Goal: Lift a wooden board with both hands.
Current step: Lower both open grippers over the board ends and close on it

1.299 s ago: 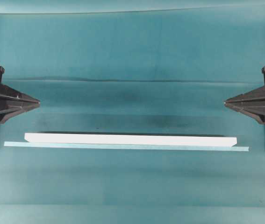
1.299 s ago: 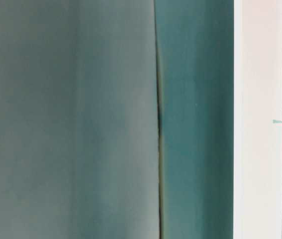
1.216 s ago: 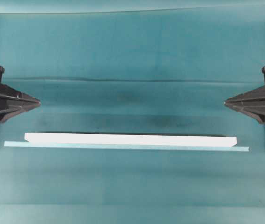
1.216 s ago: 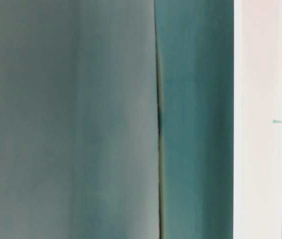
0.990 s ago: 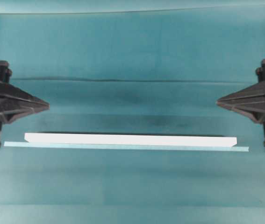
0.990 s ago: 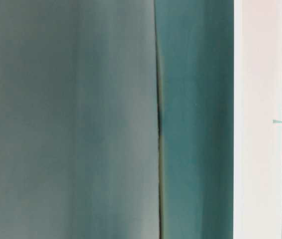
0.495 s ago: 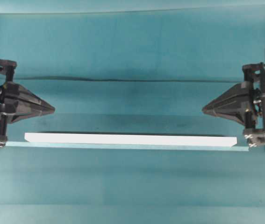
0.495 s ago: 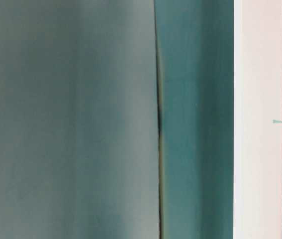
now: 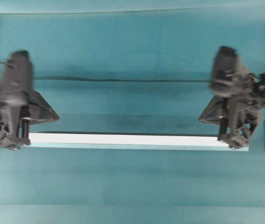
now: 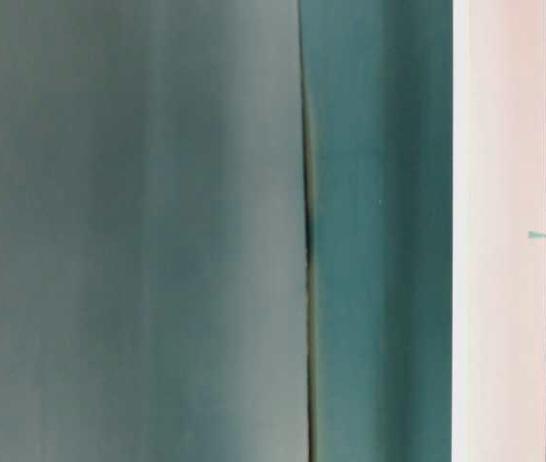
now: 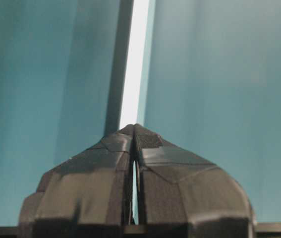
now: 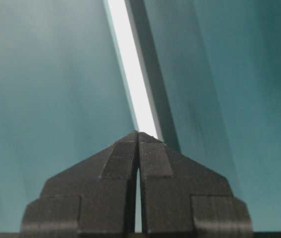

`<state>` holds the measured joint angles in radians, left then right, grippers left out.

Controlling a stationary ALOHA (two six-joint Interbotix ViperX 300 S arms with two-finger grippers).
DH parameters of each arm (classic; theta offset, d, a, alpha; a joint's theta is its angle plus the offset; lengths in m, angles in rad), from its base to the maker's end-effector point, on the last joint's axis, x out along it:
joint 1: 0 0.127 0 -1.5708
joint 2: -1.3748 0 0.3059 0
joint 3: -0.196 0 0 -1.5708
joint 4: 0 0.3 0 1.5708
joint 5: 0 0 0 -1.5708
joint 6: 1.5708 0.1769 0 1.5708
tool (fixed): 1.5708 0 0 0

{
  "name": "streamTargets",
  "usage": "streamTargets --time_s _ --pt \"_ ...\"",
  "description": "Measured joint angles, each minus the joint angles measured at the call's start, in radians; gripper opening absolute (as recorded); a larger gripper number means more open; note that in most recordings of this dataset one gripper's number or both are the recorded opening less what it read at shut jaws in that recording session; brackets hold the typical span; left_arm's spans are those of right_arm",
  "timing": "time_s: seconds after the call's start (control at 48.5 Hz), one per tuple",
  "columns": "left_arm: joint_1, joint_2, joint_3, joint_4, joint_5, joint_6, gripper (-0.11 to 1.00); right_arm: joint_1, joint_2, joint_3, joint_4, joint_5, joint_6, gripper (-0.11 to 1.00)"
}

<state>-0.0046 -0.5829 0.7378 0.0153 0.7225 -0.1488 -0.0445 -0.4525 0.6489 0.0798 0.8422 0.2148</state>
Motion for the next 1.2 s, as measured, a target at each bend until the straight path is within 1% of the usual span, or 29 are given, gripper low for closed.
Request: streamTargets --time_s 0.124,0.33,0.433,0.495,0.536,0.598,0.68,0.722,0.763,0.804,0.845,0.887,0.948,1.01,1.031,1.093,1.196 --pt "-0.003 0.046 -0.021 0.0 0.063 0.009 -0.02 0.0 0.052 -0.034 -0.014 0.054 -0.012 0.0" --pt "-0.012 0.072 -0.04 0.002 0.089 0.031 -0.02 0.0 0.071 -0.043 -0.018 0.051 -0.044 0.0" --pt "-0.012 0.078 -0.043 0.002 0.115 0.031 0.03 0.0 0.072 -0.043 -0.017 0.054 -0.051 0.0" --pt "-0.012 0.083 -0.044 0.003 0.135 0.029 0.1 0.0 0.075 -0.041 -0.017 0.06 -0.054 0.0" --pt "-0.012 0.087 -0.046 0.002 0.147 0.028 0.17 0.0 0.077 -0.038 -0.018 0.064 -0.058 0.0" --pt "-0.012 0.094 -0.052 0.002 0.161 0.028 0.33 0.0 0.08 -0.034 -0.017 0.067 -0.061 0.0" --pt "-0.011 0.1 -0.055 0.002 0.166 0.026 0.58 0.0 0.087 -0.029 -0.018 0.069 -0.066 0.02" --pt "-0.009 0.1 -0.057 0.002 0.166 0.026 0.71 0.0 0.094 -0.029 -0.018 0.071 -0.067 0.06" --pt "-0.011 0.101 -0.057 0.003 0.163 0.028 0.83 0.0 0.1 -0.029 -0.018 0.071 -0.069 0.14" --pt "-0.012 0.103 -0.057 0.002 0.16 0.028 0.91 0.0 0.107 -0.028 -0.018 0.071 -0.069 0.23" --pt "-0.014 0.104 -0.058 0.003 0.16 0.028 0.97 0.0 0.11 -0.029 -0.018 0.072 -0.071 0.35" --pt "-0.015 0.109 -0.058 0.003 0.158 0.028 0.98 0.0 0.117 -0.029 -0.018 0.072 -0.069 0.47" --pt "-0.015 0.114 -0.058 0.003 0.158 0.028 0.96 0.0 0.123 -0.029 -0.018 0.072 -0.069 0.65" --pt "-0.015 0.121 -0.06 0.003 0.158 0.028 0.96 0.0 0.132 -0.026 -0.018 0.071 -0.069 0.82" --pt "-0.015 0.126 -0.06 0.003 0.156 0.028 0.97 0.0 0.137 -0.026 -0.02 0.071 -0.067 0.86" --pt "-0.015 0.135 -0.061 0.003 0.156 0.026 0.97 0.0 0.149 -0.025 -0.023 0.069 -0.067 0.94" --pt "-0.015 0.15 -0.061 0.003 0.156 0.026 0.97 0.0 0.166 -0.026 -0.034 0.067 -0.067 0.94"
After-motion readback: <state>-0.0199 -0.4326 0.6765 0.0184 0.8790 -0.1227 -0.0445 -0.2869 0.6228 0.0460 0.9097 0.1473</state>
